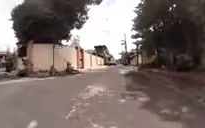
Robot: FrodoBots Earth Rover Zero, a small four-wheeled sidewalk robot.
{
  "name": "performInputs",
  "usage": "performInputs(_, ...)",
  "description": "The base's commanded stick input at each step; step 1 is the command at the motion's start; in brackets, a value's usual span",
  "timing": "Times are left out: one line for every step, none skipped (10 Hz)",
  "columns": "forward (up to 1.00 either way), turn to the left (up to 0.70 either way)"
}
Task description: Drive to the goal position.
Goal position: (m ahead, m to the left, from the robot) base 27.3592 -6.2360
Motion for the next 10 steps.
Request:
performInputs(1.00, 0.00)
performInputs(1.00, 0.00)
performInputs(1.00, -0.11)
performInputs(1.00, -0.30)
performInputs(1.00, -0.38)
performInputs(1.00, -0.40)
performInputs(1.00, -0.38)
performInputs(1.00, 0.00)
performInputs(1.00, 0.00)
performInputs(1.00, 0.00)
